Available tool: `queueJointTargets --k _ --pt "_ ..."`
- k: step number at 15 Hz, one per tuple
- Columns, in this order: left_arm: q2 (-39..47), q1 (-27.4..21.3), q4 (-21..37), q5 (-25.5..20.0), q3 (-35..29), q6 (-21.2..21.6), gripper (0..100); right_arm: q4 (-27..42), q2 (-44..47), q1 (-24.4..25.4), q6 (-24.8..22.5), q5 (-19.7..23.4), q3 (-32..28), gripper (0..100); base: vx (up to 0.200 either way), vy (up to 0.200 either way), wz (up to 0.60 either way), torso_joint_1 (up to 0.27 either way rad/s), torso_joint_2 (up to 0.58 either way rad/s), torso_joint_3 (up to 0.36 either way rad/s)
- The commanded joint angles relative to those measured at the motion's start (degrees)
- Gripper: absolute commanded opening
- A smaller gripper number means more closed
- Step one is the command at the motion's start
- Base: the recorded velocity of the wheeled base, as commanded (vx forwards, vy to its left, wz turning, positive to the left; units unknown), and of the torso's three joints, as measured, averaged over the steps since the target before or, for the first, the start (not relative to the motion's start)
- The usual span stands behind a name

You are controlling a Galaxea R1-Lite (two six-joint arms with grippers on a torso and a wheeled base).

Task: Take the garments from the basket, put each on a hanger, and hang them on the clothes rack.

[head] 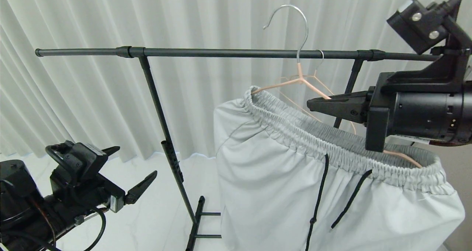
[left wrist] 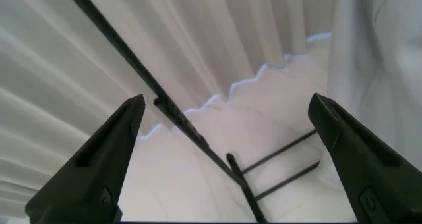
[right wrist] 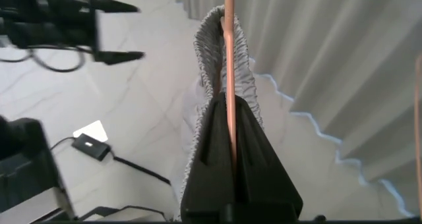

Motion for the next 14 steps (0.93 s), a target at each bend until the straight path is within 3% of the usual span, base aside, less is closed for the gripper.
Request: queueJointTargets --k 1,4,8,14 --pt "-2.93 -0.19 -0.06 0.05 0.26 0.36 100 -1.05 2.62 -3.48 -0.04 -0.32 -0.79 0 0.000 0.000 0.00 0.000 0.00 0.000" --pt "-2.66 -0.45 -0.41 -0.13 -0.18 7.21 100 -2.99 6.84 -4.54 2.69 -2.60 -4.39 0 0.000 0.000 0.00 0.000 0.00 0.000" --pt "-2.75 -2.12 -0.41 0.31 -0.27 6.77 100 -5.62 9.56 -4.54 3.65 -4.01 -6.50 0 0.000 0.000 0.00 0.000 0.00 0.000" --pt "-2.58 -2.29 -0.41 0.31 -0.27 5.90 100 -5.97 10.71 -4.54 4.36 -4.01 -7.38 0 0.200 0.000 0.00 0.002 0.01 0.002"
